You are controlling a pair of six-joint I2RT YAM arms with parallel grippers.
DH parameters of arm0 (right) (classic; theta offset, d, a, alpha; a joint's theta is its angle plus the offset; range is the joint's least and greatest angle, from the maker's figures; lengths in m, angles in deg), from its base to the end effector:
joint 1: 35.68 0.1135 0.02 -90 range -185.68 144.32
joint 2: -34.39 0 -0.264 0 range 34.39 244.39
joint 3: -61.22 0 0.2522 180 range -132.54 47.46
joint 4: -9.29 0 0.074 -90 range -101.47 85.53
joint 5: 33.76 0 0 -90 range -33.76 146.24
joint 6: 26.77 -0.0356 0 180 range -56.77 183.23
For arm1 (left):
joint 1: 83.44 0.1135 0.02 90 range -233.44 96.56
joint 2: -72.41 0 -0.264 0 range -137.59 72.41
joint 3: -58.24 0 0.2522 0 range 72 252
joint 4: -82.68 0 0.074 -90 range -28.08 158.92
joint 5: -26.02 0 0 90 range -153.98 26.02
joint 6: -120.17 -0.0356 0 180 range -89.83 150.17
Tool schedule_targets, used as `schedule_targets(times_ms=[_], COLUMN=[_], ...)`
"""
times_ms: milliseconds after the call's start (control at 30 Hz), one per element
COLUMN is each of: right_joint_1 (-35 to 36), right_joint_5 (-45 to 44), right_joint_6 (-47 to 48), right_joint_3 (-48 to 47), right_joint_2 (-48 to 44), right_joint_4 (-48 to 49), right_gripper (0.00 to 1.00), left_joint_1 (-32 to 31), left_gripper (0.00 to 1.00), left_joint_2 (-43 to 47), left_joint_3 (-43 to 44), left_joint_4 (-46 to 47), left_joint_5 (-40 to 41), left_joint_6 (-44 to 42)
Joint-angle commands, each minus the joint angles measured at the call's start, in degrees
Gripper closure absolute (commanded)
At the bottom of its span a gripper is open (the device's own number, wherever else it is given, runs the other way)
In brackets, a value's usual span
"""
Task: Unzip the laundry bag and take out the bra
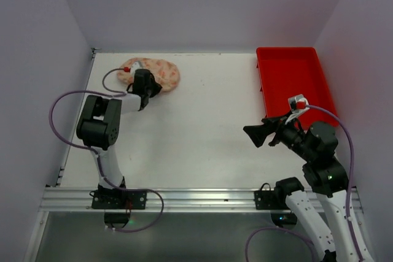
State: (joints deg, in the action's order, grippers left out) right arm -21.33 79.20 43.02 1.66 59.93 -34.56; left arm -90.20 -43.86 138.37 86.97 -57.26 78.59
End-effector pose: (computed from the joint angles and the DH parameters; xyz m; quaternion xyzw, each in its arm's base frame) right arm 0.0896 0.0373 0.3502 -0.0897 0.7554 0.3328 0.5573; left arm 0.4309 -0.0469 0.1438 -0.3369 0.8053 -0.1793 0.4537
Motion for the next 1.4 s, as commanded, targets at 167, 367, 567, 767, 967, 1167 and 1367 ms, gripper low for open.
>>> schedule_targets(times_ms=[167, 367, 567, 767, 967, 1167, 1367], right_joint_1=[0.3, 0.6, 5.5, 11.8, 13.9, 13.9, 13.9], right_joint_5=[5.1, 3.9, 1.2, -4.9, -5.3, -3.4, -3.9], right_joint_6=[-3.0, -3.4, -5.3, -9.0, -13.2, -15.4, -16.5], right_joint_3=[-1.5, 2.7, 6.2, 7.6, 10.6, 8.4, -0.3], right_joint_2=[7.1, 7.8, 14.6, 27.0, 34.0, 45.6, 57.8], right_joint_4=[-1.6, 1.3, 6.4, 12.0, 18.1, 23.6, 26.8], right_gripper=[0.01, 0.01, 0.01, 0.01, 0.01, 0.02, 0.02], left_joint_1=[-22.7, -23.9, -24.0, -28.8, -34.8, -34.5, -28.8], left_gripper=[0.92, 0.22, 0.09, 0.13, 0.18, 0.19, 0.19], left_joint_2=[26.2, 43.7, 57.7, 53.4, 44.0, 35.4, 25.1], left_joint_3=[-27.1, -35.8, -35.6, -34.0, -33.5, -30.6, -22.1], left_joint_4=[-9.1, -25.8, -29.1, -25.2, -19.8, -13.9, -12.8], left_joint_5=[-8.7, -2.1, 0.2, -3.2, -2.5, -1.2, 0.1], left_joint_6=[-5.8, -5.6, -2.4, 0.4, 2.2, 0.9, -4.4])
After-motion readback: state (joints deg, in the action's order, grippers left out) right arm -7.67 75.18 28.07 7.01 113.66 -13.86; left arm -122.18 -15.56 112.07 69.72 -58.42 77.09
